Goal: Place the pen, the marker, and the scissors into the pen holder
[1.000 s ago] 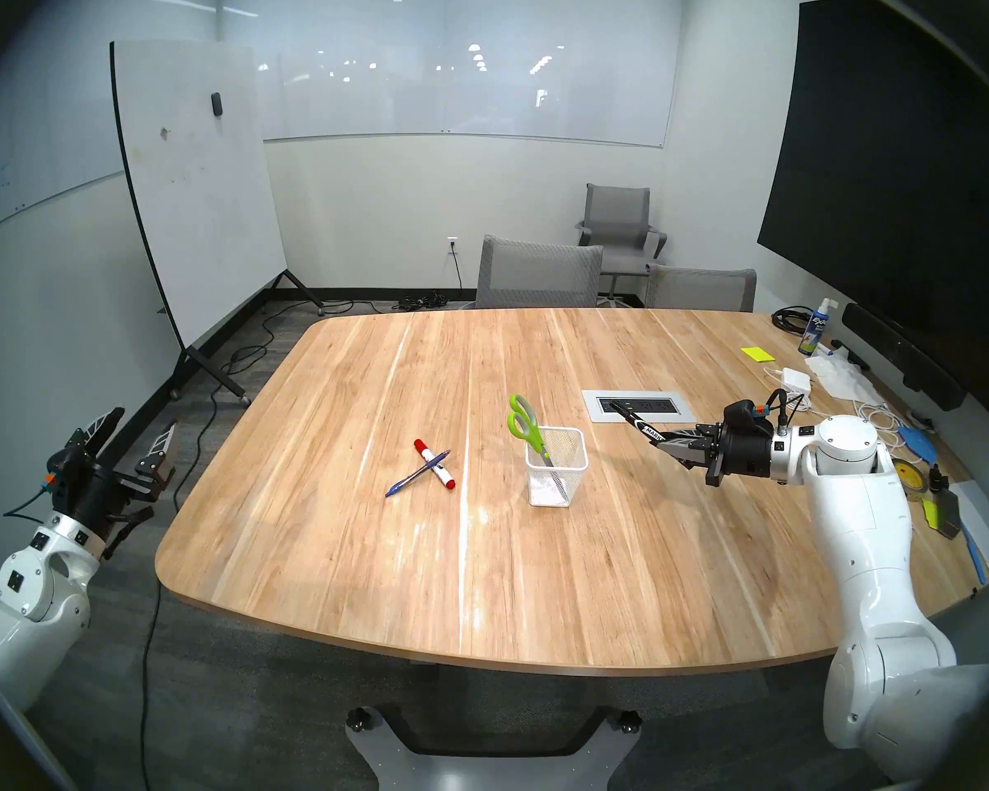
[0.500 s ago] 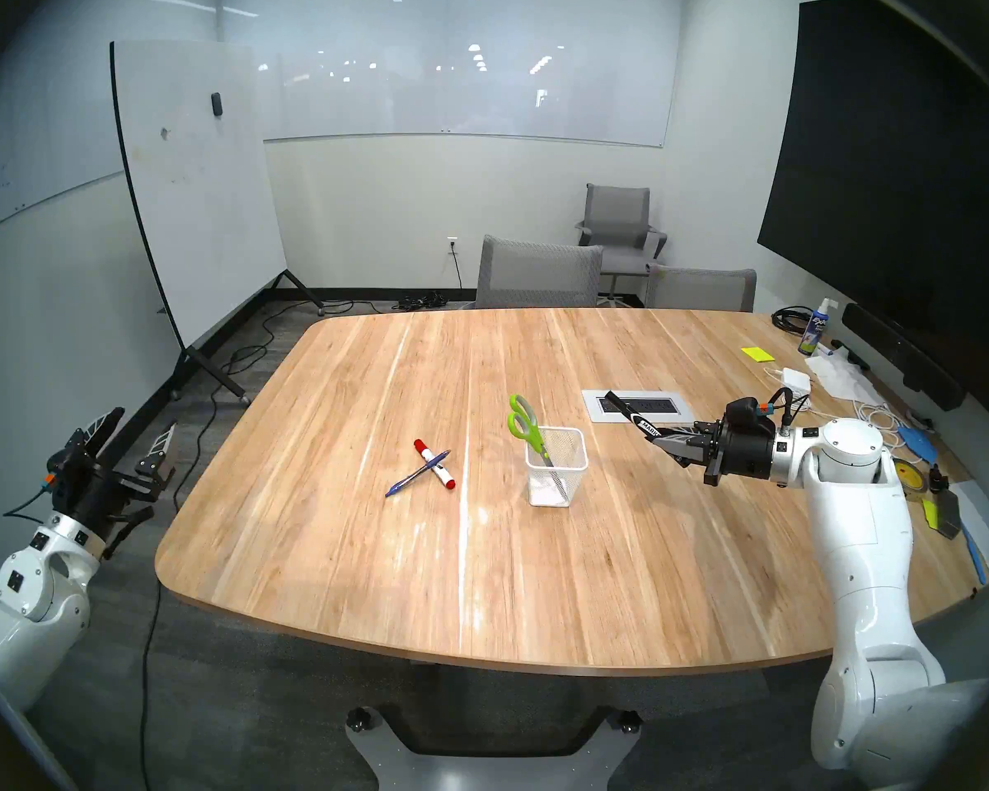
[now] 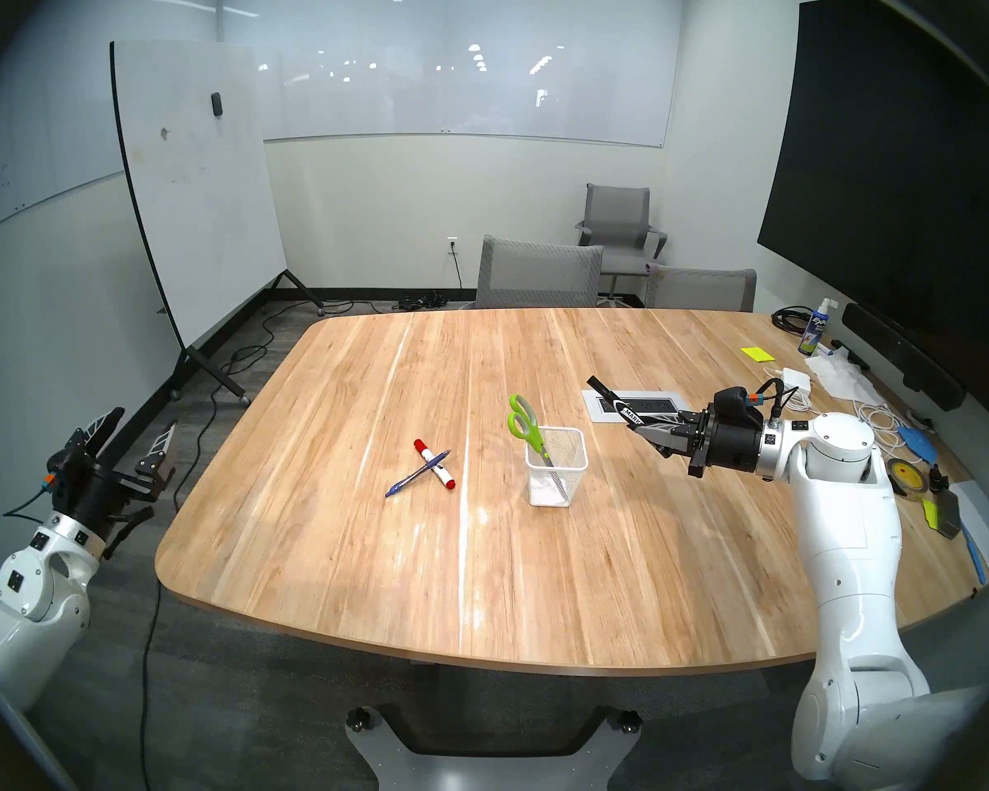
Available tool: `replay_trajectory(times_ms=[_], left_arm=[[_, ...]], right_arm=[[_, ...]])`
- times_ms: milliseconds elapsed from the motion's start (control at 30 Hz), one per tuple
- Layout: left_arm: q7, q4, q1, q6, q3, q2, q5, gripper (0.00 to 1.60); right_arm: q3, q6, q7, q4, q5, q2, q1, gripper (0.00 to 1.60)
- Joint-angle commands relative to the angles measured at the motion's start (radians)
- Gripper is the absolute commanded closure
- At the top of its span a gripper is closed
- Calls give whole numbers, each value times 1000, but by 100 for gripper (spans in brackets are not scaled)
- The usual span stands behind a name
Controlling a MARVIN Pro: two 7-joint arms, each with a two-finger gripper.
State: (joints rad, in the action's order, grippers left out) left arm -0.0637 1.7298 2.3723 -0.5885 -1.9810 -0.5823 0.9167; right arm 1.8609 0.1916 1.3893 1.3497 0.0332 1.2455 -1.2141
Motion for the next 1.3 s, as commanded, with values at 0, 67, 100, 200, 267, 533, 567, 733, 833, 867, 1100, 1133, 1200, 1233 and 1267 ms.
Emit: replay_trajectory(times_ms=[0, 67, 100, 200, 267, 533, 567, 733, 833, 867, 1100, 1133, 1200, 1233, 1267], left_arm=[[0, 6, 2, -2, -16, -1, 2, 0], [0, 6, 1, -2, -16, -1, 2, 0], [0, 6, 1, -2, -15, -1, 2, 0], [0, 5, 1, -2, -15, -1, 1, 0], [0, 5, 1, -2, -15, -1, 1, 0], [0, 6, 1, -2, -15, -1, 2, 0], [0, 6, 1, -2, -16, -1, 2, 0], [0, 6, 1, -2, -16, -1, 2, 0], [0, 6, 1, -2, -15, -1, 2, 0], [0, 6, 1, -2, -15, -1, 2, 0], [0, 5, 1, -2, -15, -1, 1, 0], [0, 5, 1, -2, -15, -1, 1, 0], [0, 5, 1, -2, -15, -1, 1, 0], [0, 5, 1, -2, -15, -1, 1, 0], [0, 5, 1, -2, -15, -1, 2, 0]], right_arm=[[20, -3, 14, 67, -28, 18, -38, 160], [33, 0, 29, 93, -37, 21, -58, 160], [39, -1, 34, 106, -41, 23, -65, 160], [49, 6, 43, 129, -51, 30, -76, 160], [61, 13, 51, 160, -62, 40, -87, 160], [79, 27, 54, 187, -65, 50, -94, 160], [83, 26, 54, 184, -67, 53, -93, 160], [90, 27, 47, 182, -68, 65, -87, 160], [96, 29, 38, 183, -68, 77, -85, 160], [97, 25, 42, 180, -73, 81, -81, 160], [111, 44, 40, 209, -88, 99, -81, 160], [113, 45, 44, 214, -92, 101, -82, 160], [114, 46, 43, 216, -91, 102, -82, 160], [114, 47, 43, 216, -91, 103, -82, 160], [115, 48, 43, 217, -91, 103, -82, 160]])
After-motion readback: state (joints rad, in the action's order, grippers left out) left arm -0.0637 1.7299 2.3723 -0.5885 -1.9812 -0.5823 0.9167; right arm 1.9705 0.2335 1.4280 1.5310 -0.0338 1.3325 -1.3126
